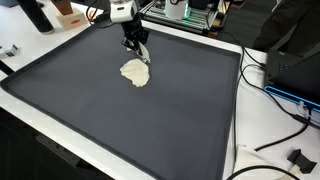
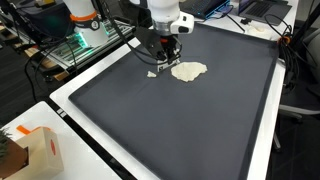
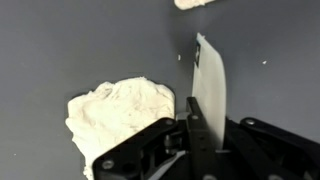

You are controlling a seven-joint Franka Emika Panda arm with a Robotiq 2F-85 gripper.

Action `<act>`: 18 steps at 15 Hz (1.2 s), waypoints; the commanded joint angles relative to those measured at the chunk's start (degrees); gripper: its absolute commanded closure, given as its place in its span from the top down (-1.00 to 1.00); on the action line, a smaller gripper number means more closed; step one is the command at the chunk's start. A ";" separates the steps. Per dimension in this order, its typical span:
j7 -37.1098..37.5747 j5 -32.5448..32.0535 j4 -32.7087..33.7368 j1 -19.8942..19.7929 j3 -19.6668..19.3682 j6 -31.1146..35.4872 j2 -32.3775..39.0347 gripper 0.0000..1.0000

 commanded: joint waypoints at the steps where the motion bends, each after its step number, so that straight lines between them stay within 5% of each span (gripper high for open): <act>1: 7.78 -3.01 -1.45 3.76 -1.87 0.37 1.24 -0.98; 18: 48.81 -23.19 -3.29 11.34 -4.14 -1.48 -10.95 -0.98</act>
